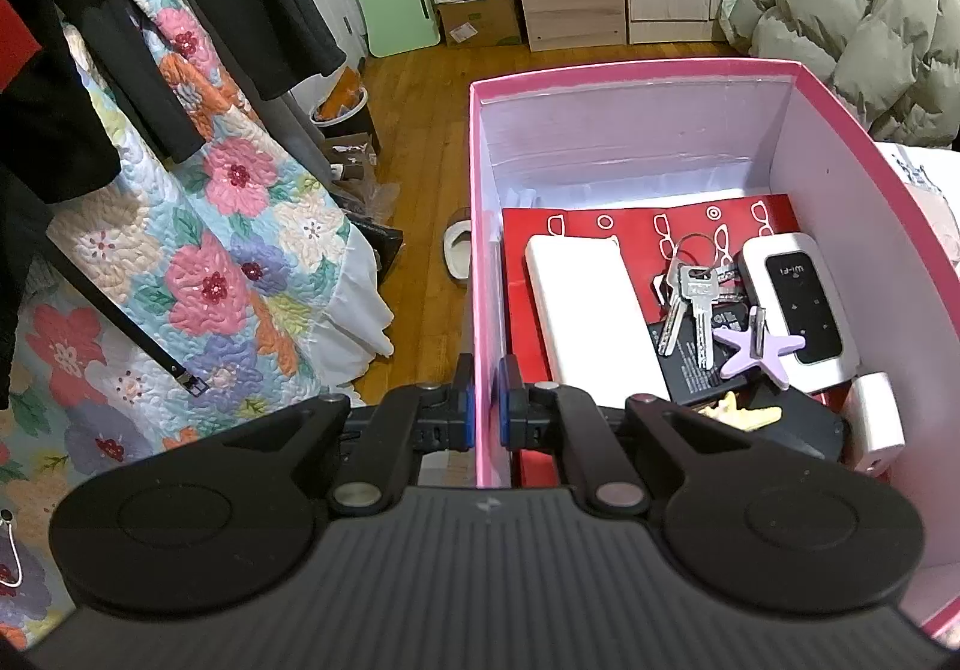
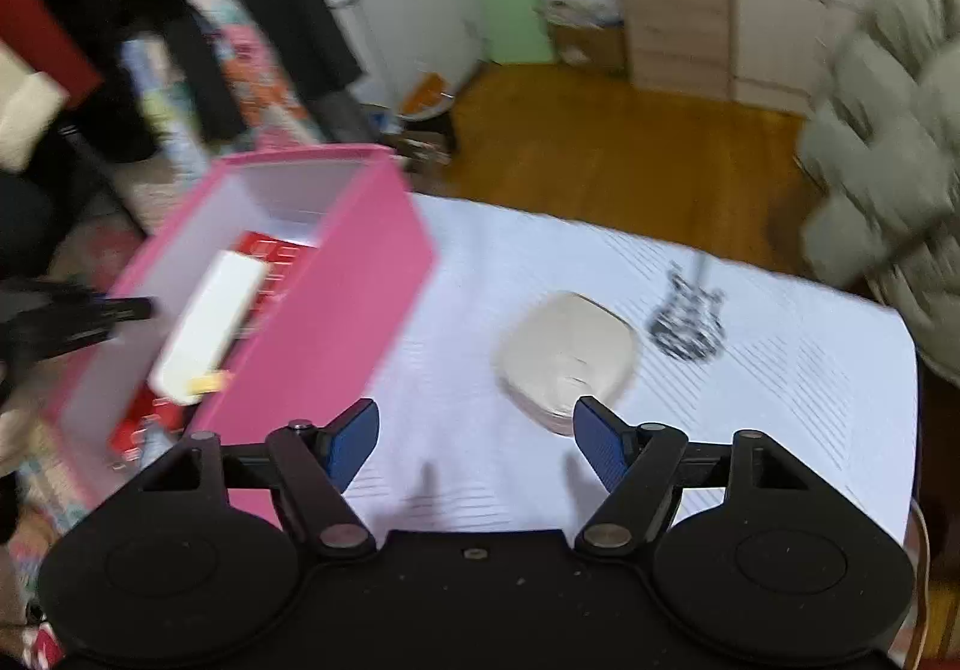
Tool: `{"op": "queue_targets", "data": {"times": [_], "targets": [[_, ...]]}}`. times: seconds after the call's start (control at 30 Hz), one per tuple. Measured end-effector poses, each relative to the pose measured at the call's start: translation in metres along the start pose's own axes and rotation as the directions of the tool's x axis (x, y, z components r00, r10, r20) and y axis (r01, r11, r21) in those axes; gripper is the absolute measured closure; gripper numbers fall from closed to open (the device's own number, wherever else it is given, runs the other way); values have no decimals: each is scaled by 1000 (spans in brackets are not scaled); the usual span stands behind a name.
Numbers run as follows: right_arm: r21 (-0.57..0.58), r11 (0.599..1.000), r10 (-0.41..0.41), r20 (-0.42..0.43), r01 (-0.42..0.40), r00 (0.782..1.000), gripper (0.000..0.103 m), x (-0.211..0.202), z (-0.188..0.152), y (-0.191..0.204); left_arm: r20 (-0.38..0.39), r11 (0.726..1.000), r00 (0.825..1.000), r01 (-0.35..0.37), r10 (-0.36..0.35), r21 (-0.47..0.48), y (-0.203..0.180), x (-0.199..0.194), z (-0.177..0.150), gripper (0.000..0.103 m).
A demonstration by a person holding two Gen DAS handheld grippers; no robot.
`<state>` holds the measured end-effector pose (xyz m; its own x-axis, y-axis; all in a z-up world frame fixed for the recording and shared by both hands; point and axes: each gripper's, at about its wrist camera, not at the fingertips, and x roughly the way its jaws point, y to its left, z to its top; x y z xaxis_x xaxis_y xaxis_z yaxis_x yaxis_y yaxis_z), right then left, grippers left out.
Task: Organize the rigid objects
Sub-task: 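Grasp the beige round container with the right gripper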
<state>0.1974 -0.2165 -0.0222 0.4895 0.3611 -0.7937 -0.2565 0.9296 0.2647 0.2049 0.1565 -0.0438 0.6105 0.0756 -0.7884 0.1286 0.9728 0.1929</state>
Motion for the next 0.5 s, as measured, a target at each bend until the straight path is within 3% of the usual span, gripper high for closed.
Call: {"op": "queue_targets", "data": {"times": [0.13, 0.27, 0.4, 0.5], "targets": [[57, 997, -57, -19, 58, 998, 25, 30, -2, -16, -1, 1000, 1000, -3, 3, 2, -1, 0, 1, 98], [-10, 991, -130, 2, 130, 991, 25, 54, -2, -12, 0, 1000, 1000, -2, 2, 3, -1, 1, 1, 98], [-67, 978, -195, 21, 196, 981, 12, 75, 1, -8, -2, 1000, 1000, 2, -2, 10, -2, 1, 2, 98], [-73, 975, -209, 39, 212, 977, 8, 85, 4, -9, 0, 1000, 1000, 3, -3, 10, -3, 2, 2, 98]]}}
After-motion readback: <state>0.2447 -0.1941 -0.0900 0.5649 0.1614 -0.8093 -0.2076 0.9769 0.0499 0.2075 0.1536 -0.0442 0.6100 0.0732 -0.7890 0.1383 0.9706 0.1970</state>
